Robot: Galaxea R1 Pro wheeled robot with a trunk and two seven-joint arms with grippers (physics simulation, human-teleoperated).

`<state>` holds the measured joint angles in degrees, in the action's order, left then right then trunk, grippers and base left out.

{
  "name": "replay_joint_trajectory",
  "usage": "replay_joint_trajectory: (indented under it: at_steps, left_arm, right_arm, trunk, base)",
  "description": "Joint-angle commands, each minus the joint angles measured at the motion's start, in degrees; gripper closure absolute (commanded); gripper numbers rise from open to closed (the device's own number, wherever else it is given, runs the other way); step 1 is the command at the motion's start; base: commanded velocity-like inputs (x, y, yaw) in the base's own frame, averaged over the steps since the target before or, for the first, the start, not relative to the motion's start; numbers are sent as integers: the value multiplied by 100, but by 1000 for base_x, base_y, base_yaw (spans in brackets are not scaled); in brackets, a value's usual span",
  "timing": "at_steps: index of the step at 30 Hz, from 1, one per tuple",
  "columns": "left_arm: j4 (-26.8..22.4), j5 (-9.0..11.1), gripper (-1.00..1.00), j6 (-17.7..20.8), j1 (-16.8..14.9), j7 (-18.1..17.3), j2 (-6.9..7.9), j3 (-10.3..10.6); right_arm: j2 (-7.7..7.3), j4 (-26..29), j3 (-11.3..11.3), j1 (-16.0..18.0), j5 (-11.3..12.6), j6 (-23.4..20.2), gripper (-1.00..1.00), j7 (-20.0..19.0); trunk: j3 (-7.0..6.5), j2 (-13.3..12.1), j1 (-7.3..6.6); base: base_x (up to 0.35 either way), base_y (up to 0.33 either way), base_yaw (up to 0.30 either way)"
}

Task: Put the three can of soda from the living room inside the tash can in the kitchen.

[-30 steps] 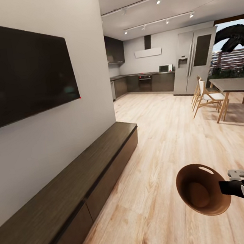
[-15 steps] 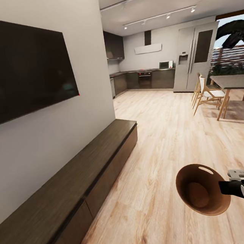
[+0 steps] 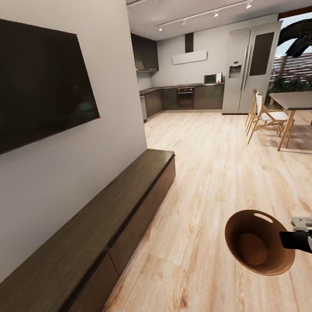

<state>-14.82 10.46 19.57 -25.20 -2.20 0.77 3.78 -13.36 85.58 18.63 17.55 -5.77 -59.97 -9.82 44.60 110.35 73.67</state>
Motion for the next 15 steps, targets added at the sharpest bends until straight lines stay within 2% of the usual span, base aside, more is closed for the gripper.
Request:
replay_joint_trajectory:
  at_steps: [1, 3, 9, 15]
  left_arm:
    - [-1, 0, -100, -24, 0, 0, 0, 2]
    - [-2, 0, -100, -73, -1, -4, 0, 4]
    - [-3, -5, -100, -128, -2, -104, 1, 8]
    - [-11, -9, -100, -208, -2, -136, 2, 11]
  right_arm:
    - [0, 2, 0, 3, 67, -3, 100, -20]
    - [-1, 2, 0, 3, 67, -3, 100, -20]
    - [4, 2, -6, 3, 67, -3, 100, -20]
    - [5, 2, -8, 3, 67, -3, 100, -20]
  trunk:
    - [9, 0, 0]
    - [27, 0, 0]
    - [190, 241, 131]
    - [245, 241, 131]
  base:
    - [0, 0, 0]
    - [0, 0, 0]
    - [0, 0, 0]
    - [0, 0, 0]
